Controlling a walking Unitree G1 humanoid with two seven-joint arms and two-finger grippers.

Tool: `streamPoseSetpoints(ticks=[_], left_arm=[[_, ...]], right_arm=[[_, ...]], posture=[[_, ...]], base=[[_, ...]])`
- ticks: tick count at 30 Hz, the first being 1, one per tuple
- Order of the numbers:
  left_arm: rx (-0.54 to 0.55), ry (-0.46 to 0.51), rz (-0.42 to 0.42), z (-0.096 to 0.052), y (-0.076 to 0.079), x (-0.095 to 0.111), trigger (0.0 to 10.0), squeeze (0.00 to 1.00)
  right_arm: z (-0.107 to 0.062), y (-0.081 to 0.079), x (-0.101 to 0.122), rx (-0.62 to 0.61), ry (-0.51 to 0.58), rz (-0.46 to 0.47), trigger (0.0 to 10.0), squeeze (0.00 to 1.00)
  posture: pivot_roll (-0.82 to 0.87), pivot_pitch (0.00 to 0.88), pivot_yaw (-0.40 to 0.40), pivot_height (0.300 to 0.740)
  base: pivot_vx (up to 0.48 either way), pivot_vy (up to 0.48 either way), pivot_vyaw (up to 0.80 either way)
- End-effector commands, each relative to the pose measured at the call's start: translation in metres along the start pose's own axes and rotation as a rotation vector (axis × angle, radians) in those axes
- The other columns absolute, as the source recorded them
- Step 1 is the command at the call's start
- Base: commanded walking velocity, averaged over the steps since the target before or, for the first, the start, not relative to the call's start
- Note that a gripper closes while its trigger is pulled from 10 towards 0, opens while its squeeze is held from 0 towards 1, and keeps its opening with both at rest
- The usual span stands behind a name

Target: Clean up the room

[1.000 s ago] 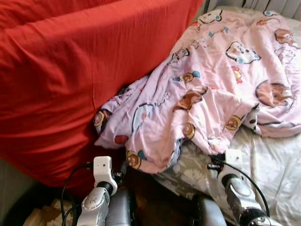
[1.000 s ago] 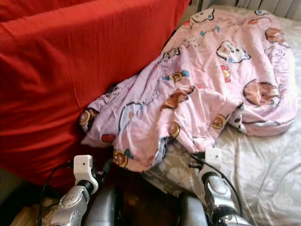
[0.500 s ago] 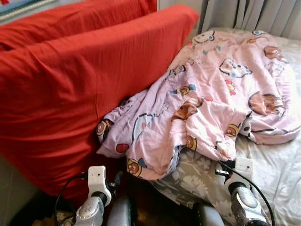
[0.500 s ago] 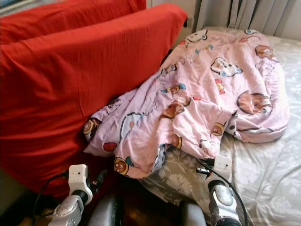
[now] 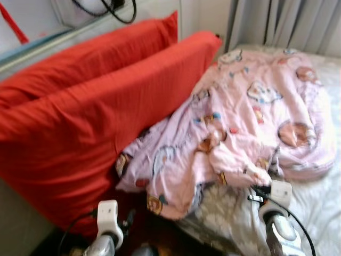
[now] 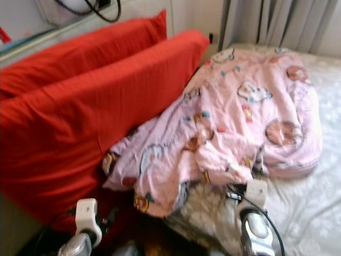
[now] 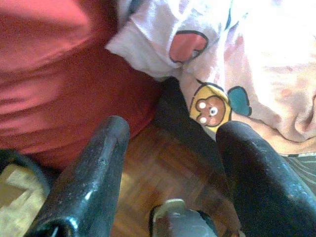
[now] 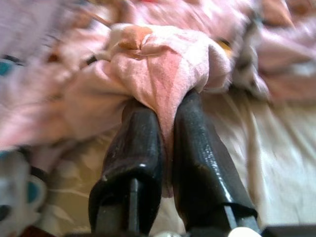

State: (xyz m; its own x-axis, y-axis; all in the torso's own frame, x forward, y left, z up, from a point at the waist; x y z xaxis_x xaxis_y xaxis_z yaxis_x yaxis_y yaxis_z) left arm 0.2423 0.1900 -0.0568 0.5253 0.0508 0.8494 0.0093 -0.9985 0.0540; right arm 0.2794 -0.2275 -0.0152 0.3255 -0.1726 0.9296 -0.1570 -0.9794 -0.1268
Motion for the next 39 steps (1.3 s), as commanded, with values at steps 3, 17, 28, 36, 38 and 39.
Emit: streamPoseSetpoints(ticks=[3,17,28,36,38,39], left_arm=[[0.025,-0.070,0.004,-0.003,-0.004,-0.013,10.0,0.00],[0.048,-0.170,-0.008,0.000,-0.004,-0.019,10.0,0.00],[0.064,-0.180,-0.019,0.007,-0.004,-0.010,10.0,0.00],[0.078,-0.188,-0.034,0.008,-0.007,-0.009,10.0,0.00],[0.094,-0.197,-0.046,0.007,-0.008,-0.011,10.0,0.00],[0.099,-0.199,-0.051,0.007,-0.009,-0.011,10.0,0.00]], right_arm=[[0.000,-0.002,0.000,-0.010,0.016,0.018,10.0,0.00],[0.006,0.005,0.009,-0.097,0.023,0.070,10.0,0.00],[0.018,0.000,0.027,-0.120,0.046,0.084,10.0,0.00],[0.022,-0.004,0.033,-0.108,0.045,0.060,10.0,0.00],[0.023,-0.004,0.036,-0.105,0.058,0.069,10.0,0.00],[0.023,-0.004,0.037,-0.105,0.059,0.064,10.0,0.00]], posture=[[-0.01,0.000,0.057,0.740],[-0.05,0.000,0.070,0.740],[-0.04,0.000,0.080,0.740],[-0.04,0.000,0.076,0.740],[-0.04,0.000,0.078,0.740],[-0.04,0.000,0.078,0.740]], base=[[0.000,0.000,0.00],[0.000,0.000,0.00],[0.000,0.000,0.00],[0.000,0.000,0.00],[0.000,0.000,0.00],[0.000,0.000,0.00]])
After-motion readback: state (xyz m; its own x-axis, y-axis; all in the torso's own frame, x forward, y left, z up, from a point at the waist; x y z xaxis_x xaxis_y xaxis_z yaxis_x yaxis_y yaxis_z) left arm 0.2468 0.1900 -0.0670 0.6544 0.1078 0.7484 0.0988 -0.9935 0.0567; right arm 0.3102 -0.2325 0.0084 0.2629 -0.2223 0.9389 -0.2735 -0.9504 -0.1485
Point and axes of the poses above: a point about 5 cm out from each wrist's last joint towards the gripper, its own z axis pointing out of the wrist towards the gripper, its own x axis along the axis of the wrist's last joint, y = z × x, the point moved 2 cm from there along z, pointing out of the wrist towards the gripper, and after that the axes turned 5 degrees about z, right-handed, at the moved point
